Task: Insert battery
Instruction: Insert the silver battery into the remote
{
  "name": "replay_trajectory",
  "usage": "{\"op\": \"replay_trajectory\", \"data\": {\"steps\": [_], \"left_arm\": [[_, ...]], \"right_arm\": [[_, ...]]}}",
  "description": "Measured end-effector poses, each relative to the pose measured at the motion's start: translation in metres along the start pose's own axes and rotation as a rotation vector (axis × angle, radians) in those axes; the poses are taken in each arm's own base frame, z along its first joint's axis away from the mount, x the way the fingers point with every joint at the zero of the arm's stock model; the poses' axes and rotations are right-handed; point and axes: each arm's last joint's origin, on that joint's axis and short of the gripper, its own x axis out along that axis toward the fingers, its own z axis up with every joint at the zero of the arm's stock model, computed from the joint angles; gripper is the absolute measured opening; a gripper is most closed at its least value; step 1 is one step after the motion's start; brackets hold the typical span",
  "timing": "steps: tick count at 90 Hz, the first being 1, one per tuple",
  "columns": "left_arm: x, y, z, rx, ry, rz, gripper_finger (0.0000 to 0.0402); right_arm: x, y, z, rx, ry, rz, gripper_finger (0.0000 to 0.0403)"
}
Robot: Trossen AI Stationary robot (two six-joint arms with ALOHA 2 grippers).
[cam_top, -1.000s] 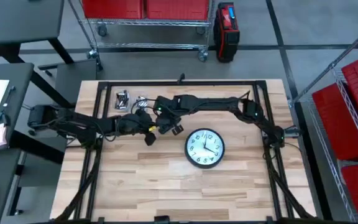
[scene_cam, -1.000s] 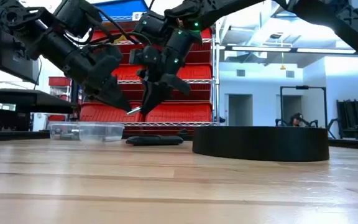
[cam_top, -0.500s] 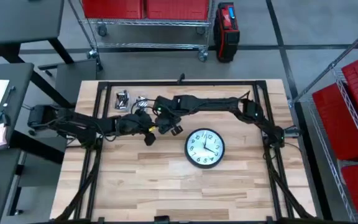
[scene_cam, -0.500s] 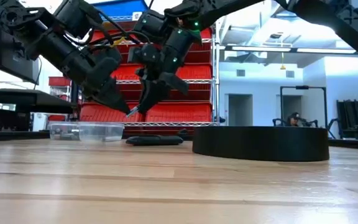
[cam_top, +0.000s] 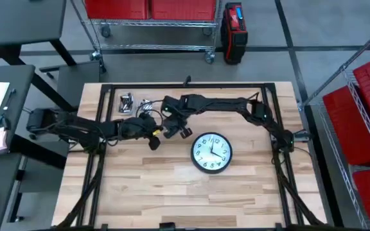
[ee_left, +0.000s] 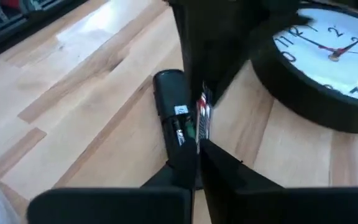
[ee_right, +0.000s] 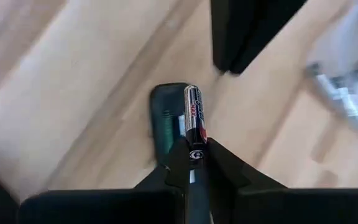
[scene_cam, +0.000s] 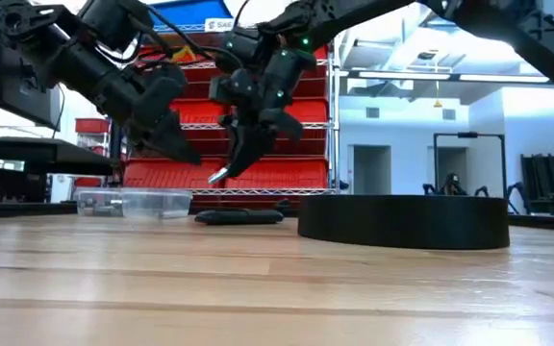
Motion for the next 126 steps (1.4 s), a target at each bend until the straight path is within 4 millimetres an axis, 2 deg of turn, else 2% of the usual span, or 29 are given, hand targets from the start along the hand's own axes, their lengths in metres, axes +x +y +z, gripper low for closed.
{"op": "replay_trajectory", "data": {"steps": [20, 37, 53, 126], "left_arm": [[0.003, 0.002, -0.014, -0.026, 0.098, 0.026, 0.0000], [0.010, 0.000, -0.024, -0.064, 0.122, 0.028, 0.0000], [0.015, -0.006, -0.030, -0.068, 0.133, 0.010, 0.0000], [0.016, -0.010, -0.030, -0.084, 0.119, -0.006, 0.0000]], "right_arm": [[0.000, -0.014, -0.015, 0.061, -0.019, 0.010, 0.0014], [0.017, -0.004, -0.031, 0.080, 0.035, 0.070, 0.0014], [0.031, 0.008, -0.030, 0.044, 0.069, 0.050, 0.0014], [0.034, 0.009, -0.028, -0.099, 0.060, 0.027, 0.0014]]}}
